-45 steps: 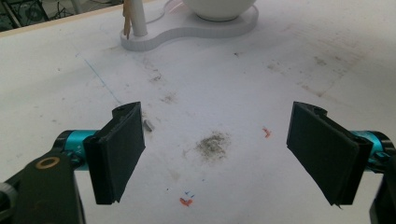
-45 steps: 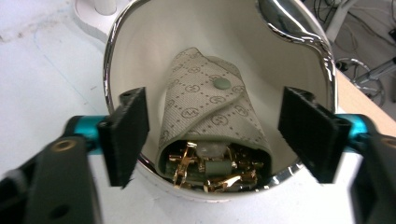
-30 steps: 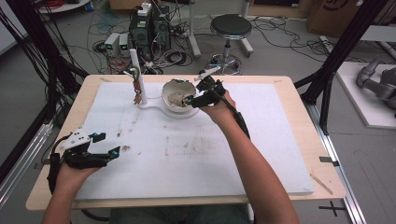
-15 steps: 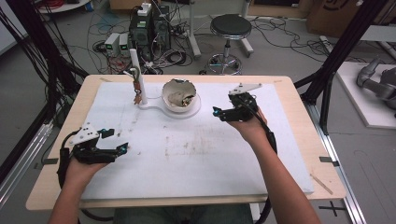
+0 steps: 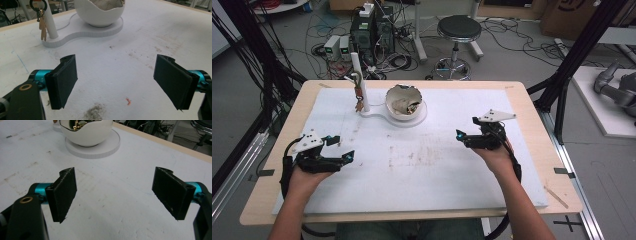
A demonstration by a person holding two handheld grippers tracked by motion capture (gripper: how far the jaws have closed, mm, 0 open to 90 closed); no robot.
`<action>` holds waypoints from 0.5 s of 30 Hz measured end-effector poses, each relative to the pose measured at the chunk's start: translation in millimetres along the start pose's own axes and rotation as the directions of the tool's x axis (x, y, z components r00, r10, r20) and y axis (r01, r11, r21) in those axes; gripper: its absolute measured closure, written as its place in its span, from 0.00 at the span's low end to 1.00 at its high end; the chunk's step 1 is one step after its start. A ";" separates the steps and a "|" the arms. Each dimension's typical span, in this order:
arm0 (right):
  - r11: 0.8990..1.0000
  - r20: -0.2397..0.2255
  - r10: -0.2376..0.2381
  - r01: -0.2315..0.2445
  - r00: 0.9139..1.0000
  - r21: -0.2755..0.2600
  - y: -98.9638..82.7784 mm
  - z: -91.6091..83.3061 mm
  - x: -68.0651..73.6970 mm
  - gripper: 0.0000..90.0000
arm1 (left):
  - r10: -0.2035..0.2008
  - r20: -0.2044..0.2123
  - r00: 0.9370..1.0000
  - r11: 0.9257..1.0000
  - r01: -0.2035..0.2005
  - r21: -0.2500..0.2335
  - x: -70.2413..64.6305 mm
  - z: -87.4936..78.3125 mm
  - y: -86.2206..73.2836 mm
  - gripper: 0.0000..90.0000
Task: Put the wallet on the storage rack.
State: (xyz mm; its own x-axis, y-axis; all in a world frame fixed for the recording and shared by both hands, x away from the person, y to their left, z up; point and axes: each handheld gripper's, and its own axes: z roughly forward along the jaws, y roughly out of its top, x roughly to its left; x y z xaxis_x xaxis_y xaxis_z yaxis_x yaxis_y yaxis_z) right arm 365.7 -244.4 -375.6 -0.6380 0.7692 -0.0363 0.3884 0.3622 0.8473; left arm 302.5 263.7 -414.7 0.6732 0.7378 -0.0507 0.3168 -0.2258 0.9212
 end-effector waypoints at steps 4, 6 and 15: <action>0.999 0.002 0.032 -0.032 0.999 -0.022 -16.3 -3.5 -1.8 0.23 | 0.003 -0.003 1.000 1.000 -0.003 0.001 0.2 0.6 -0.7 0.21; 0.999 0.003 0.043 -0.043 0.999 -0.031 -22.7 -4.1 -2.3 0.23 | 0.001 -0.004 1.000 1.000 -0.001 -0.003 0.1 1.0 -0.8 0.21; 0.998 0.005 0.038 -0.037 0.999 -0.054 -39.1 -7.7 -0.5 0.23 | 0.000 -0.008 1.000 1.000 -0.001 -0.010 0.0 2.6 0.4 0.21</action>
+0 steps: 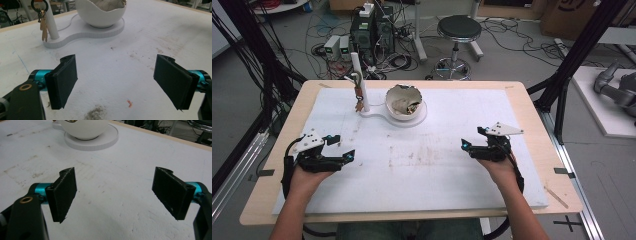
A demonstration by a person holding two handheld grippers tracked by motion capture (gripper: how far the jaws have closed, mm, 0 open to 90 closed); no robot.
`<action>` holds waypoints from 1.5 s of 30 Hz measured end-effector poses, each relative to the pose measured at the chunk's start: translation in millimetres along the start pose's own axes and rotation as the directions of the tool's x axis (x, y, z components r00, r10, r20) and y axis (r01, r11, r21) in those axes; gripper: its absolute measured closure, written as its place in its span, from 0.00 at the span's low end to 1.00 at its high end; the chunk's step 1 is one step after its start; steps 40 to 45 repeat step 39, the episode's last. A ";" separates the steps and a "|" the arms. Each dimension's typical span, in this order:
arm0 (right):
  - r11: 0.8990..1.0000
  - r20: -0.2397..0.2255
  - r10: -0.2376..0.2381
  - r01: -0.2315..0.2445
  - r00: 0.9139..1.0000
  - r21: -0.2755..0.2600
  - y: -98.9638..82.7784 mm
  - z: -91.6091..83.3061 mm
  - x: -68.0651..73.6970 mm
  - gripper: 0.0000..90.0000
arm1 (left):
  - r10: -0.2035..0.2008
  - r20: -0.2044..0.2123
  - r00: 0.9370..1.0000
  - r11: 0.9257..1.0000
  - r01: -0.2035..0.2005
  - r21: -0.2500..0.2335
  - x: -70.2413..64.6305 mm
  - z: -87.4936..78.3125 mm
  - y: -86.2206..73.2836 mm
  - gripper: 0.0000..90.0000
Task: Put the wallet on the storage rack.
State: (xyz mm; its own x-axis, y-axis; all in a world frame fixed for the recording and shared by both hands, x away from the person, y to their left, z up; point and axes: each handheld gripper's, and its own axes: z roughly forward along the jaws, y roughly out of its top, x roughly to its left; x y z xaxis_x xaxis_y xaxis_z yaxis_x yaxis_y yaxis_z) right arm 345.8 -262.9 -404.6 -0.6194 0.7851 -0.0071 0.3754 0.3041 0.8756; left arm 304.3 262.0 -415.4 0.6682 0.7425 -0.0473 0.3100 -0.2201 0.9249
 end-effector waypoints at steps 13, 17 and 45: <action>1.000 0.020 0.023 -0.023 1.000 0.014 -11.0 -1.3 -4.4 0.22 | -0.001 -0.011 1.000 1.000 0.001 -0.010 3.6 -1.4 0.5 0.21; 0.999 0.020 0.024 -0.025 0.999 0.023 -12.6 -1.3 -5.6 0.22 | 0.002 -0.005 1.000 1.000 -0.002 -0.008 3.5 -0.6 0.2 0.21; 0.998 0.036 0.052 -0.053 0.998 0.027 -16.7 -4.3 -10.9 0.22 | -0.003 -0.001 1.000 1.000 0.003 -0.005 4.7 0.2 0.6 0.21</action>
